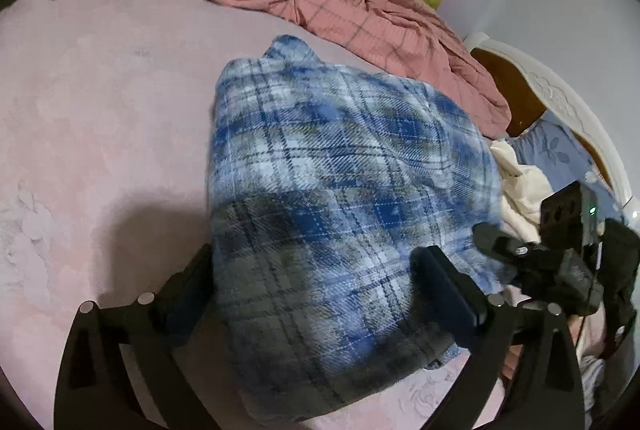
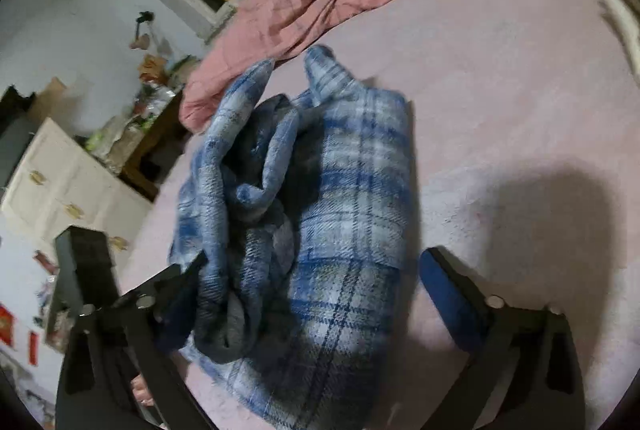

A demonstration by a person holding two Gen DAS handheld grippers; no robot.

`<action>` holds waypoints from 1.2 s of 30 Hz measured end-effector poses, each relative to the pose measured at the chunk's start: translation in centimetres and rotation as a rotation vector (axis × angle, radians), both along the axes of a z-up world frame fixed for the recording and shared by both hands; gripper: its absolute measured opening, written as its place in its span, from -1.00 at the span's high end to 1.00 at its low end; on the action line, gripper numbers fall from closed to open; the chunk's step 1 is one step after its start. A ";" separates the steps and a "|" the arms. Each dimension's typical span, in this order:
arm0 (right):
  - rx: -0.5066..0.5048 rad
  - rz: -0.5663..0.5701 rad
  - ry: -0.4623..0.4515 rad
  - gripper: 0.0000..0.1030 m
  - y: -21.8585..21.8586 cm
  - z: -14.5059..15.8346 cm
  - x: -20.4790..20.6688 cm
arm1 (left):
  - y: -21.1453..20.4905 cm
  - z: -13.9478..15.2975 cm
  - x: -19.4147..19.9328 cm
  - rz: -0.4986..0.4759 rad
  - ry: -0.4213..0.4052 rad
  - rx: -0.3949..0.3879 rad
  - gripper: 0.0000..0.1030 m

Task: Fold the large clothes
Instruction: 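Lift the folded shirt with both grippers and lower it onto the cream garment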

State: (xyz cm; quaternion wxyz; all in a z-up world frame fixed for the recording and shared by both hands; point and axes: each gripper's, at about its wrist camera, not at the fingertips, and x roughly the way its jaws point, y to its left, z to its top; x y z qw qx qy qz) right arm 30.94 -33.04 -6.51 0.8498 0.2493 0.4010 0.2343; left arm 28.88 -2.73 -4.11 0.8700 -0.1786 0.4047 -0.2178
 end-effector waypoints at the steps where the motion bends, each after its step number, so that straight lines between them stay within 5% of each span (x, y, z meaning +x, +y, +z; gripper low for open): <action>1: -0.004 0.008 0.006 -0.49 0.1 -0.1 0.1 | 0.2 0.0 -0.2 0.003 -0.001 -0.015 -0.84; 3: -0.049 0.004 -0.017 -0.08 0.5 0.2 -0.1 | 0.6 0.3 -0.9 0.023 -0.020 -0.018 -0.36; 4: -0.071 0.000 -0.048 0.16 0.8 0.6 -0.5 | 0.6 0.6 -1.4 0.046 -0.048 0.009 0.15; 5: -0.087 -0.006 -0.078 0.24 1.1 1.0 -1.1 | 0.5 1.3 -1.9 0.056 -0.089 0.037 0.46; 10: -0.211 -0.081 -0.234 0.36 2.1 4.3 -5.0 | -3.2 6.2 -3.6 0.021 -0.270 0.186 0.62; 14: -0.276 -0.185 -0.390 0.36 -1.3 10.3 -9.4 | -8.3 11.4 -5.0 -0.066 -0.422 0.225 0.62; 17: -0.275 -0.286 -0.444 0.36 -6.3 15.6 -12.1 | -14.4 16.5 -5.5 -0.137 -0.570 0.217 0.62; 20: -0.358 -0.454 -0.515 0.35 -11.7 20.2 -14.5 | -22.3 21.1 -4.1 -0.234 -0.650 0.129 0.62; 24: -0.442 -0.646 -0.567 0.33 -19.1 24.2 -16.3 | -30.9 23.2 -2.5 -0.344 -0.726 0.067 0.61; 30: -0.511 -0.810 -0.478 0.27 -27.0 22.7 -15.1 | -41.0 17.8 1.3 -0.448 -0.649 0.028 0.60; 33: -0.480 -0.866 -0.362 0.25 -31.5 18.1 -11.7 | -43.9 11.0 3.9 -0.443 -0.517 0.034 0.59; 36: -0.466 -0.883 -0.286 -0.02 -34.4 11.0 -8.2 | -46.9 3.2 5.4 -0.460 -0.432 0.202 0.49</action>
